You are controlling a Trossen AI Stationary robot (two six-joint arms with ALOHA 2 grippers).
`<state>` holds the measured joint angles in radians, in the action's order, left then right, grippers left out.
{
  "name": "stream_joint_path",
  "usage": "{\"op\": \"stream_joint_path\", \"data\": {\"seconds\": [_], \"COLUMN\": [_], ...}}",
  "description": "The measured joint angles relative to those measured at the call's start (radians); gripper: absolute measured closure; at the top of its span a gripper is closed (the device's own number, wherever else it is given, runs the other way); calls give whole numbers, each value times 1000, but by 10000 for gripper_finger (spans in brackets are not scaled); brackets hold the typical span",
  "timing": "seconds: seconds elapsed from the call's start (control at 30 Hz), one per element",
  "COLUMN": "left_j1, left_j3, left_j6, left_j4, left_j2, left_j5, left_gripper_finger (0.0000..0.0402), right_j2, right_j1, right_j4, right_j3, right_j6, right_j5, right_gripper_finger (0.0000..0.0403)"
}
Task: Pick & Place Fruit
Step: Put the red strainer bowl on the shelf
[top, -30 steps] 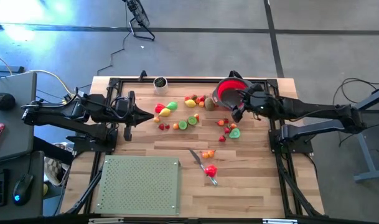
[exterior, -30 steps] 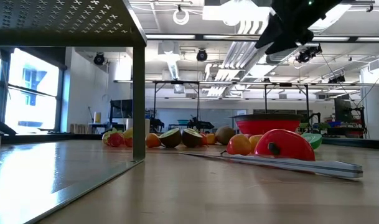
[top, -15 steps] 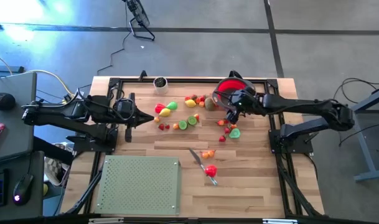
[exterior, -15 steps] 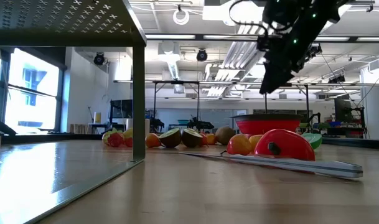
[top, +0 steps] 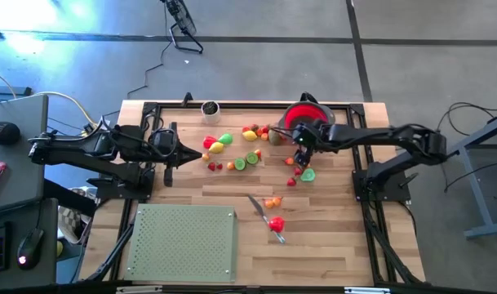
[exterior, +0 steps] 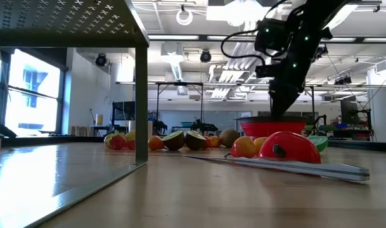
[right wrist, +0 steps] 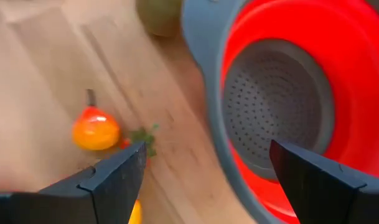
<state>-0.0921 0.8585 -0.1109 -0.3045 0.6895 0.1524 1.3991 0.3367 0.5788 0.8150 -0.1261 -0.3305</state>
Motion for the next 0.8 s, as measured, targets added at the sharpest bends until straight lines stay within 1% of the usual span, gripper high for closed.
{"op": "stream_joint_path", "data": {"seconds": [0.13, 0.27, 0.4, 0.63, 0.8], "left_j1": [0, 0, 0, 0, 0], "left_j3": [0, 0, 0, 0, 0], "left_j6": [-3, -3, -3, -3, -4], "left_j4": [-17, -17, -21, -22, -22], "left_j2": [0, 0, 0, 0, 0], "left_j5": [0, 0, 0, -1, -5], "left_gripper_finger": [402, 402, 402, 402, 402], "right_j2": [29, 34, 34, 34, 34], "right_j1": [0, 0, 0, 0, 0], "right_j4": [0, -8, -9, -8, -8], "right_j3": [0, 0, 0, 0, 0], "right_j6": [0, 0, 0, -3, -9], "right_j5": [-72, -83, -73, -9, -9], "right_gripper_finger": [72, 91, 133, 213, 262]}}
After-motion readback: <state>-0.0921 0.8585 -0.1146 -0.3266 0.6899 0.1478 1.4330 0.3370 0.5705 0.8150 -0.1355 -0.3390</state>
